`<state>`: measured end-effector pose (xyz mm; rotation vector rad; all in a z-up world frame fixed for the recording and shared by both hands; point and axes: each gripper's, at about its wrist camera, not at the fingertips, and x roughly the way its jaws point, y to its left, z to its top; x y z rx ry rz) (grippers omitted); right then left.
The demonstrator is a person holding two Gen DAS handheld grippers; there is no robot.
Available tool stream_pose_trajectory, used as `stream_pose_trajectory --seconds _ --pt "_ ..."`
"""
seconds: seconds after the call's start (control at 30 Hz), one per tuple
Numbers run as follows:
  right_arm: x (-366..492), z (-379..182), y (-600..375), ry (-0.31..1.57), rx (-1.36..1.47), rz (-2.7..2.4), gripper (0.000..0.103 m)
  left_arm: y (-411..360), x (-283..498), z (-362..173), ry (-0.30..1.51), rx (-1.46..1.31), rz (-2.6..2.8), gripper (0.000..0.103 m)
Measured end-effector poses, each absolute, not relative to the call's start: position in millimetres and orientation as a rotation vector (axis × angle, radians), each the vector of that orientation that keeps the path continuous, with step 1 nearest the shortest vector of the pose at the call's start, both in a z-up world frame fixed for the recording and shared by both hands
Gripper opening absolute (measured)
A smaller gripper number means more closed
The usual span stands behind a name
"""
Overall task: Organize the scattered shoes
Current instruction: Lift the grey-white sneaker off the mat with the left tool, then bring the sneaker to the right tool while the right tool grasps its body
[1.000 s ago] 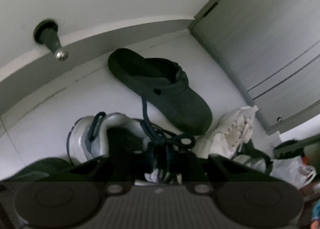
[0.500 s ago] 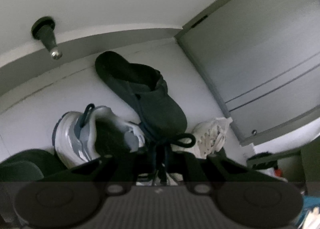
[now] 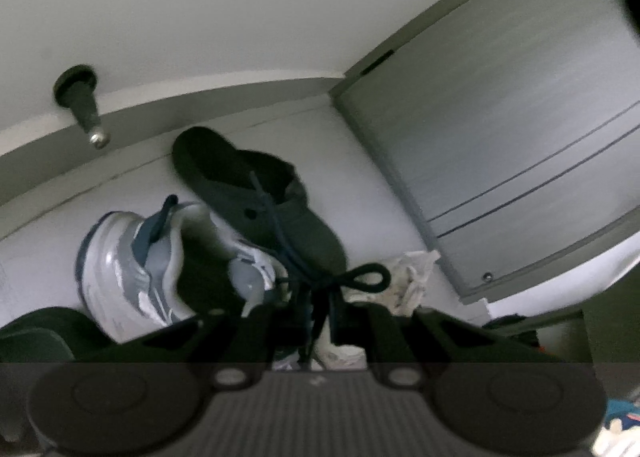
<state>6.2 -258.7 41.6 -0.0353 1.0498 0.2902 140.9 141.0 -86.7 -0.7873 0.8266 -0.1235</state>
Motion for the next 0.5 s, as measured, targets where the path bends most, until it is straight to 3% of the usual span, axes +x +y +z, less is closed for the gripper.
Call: stream_pose_trajectory --seconds 0.5 --pt "4 36 -251 1.066 -0.057 0.294 0.103 132 130 -49 0.8 -0.783 -0.197 0.007"
